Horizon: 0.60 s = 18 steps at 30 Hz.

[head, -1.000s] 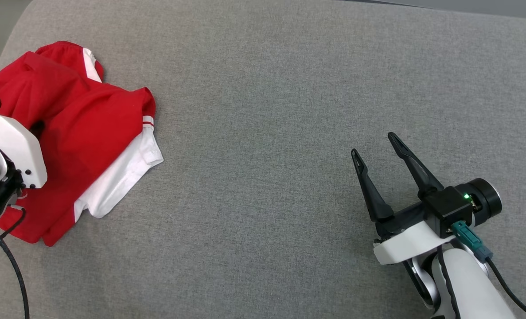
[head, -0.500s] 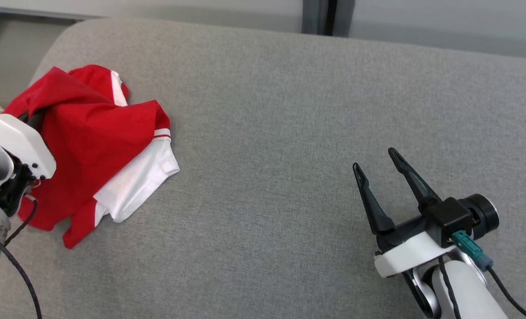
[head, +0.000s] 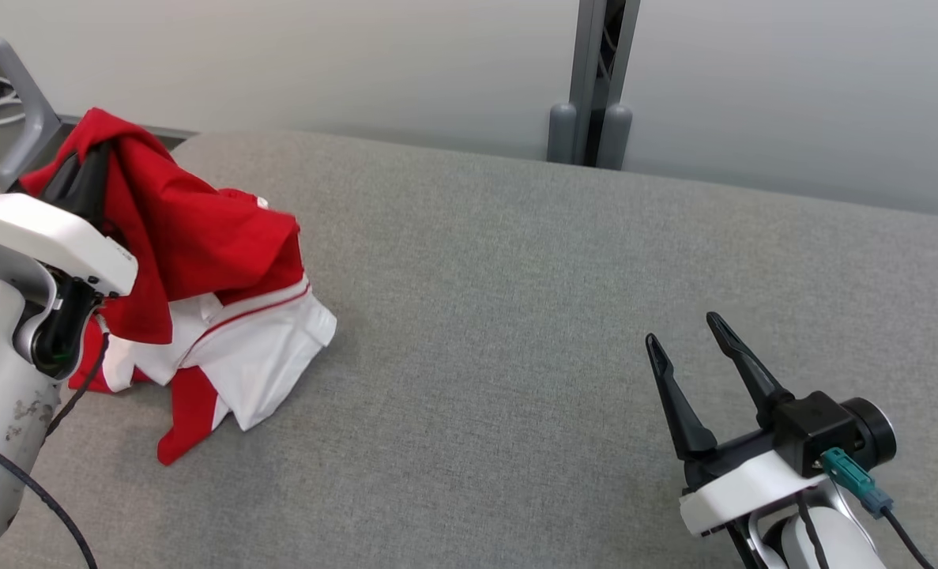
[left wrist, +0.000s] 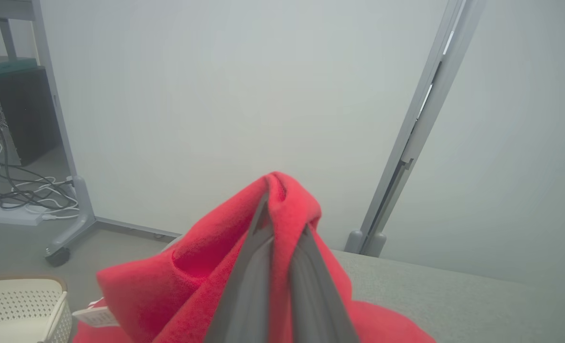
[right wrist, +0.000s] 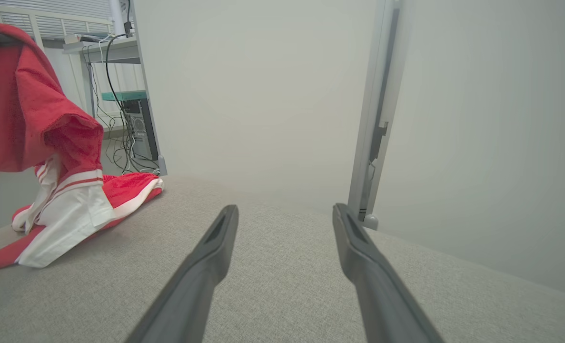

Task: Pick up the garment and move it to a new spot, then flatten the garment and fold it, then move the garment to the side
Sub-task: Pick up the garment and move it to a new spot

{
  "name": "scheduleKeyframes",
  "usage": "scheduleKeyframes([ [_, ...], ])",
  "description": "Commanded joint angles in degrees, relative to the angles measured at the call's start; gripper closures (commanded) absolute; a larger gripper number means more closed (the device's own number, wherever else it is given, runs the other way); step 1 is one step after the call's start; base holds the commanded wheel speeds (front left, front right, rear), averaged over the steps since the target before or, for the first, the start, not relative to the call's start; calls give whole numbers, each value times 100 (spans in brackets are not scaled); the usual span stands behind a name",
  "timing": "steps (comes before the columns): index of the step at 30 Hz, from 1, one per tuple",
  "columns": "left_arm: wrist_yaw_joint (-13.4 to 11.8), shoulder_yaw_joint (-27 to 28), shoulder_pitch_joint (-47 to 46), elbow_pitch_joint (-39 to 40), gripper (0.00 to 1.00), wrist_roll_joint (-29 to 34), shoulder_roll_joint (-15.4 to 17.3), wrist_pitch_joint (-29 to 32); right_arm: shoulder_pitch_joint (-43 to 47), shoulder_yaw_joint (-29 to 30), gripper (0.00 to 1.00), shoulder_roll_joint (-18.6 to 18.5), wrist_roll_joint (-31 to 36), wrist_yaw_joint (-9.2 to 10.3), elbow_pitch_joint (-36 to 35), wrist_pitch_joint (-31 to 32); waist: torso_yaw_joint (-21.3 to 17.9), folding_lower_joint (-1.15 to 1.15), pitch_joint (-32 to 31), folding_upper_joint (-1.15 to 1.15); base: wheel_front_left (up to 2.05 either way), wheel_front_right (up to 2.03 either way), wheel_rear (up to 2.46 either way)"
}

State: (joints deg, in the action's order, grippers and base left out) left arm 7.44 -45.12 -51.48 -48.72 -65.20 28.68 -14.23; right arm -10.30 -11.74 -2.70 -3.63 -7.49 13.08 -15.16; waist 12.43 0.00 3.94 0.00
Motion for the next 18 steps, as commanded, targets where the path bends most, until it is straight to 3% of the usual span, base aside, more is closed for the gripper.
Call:
scheduleKeyframes([
  [1, 1, 54, 76, 86, 100, -7, 8, -53, 72, 23, 0, -36, -39, -1, -9, -13, -5, 0, -155, 0, 0, 0, 0],
  [13, -56, 946, 584, 1435, 100, 762, -412, -97, 216, 222, 0, -37, -60, 0, -54, -13, -331, 0, -574, 0, 0, 0, 0],
  [18, -69, 1152, 811, 1838, 100, 1055, -784, -98, 179, 330, 0, -38, 3, -1, -73, -14, -589, 0, -602, 0, 0, 0, 0],
])
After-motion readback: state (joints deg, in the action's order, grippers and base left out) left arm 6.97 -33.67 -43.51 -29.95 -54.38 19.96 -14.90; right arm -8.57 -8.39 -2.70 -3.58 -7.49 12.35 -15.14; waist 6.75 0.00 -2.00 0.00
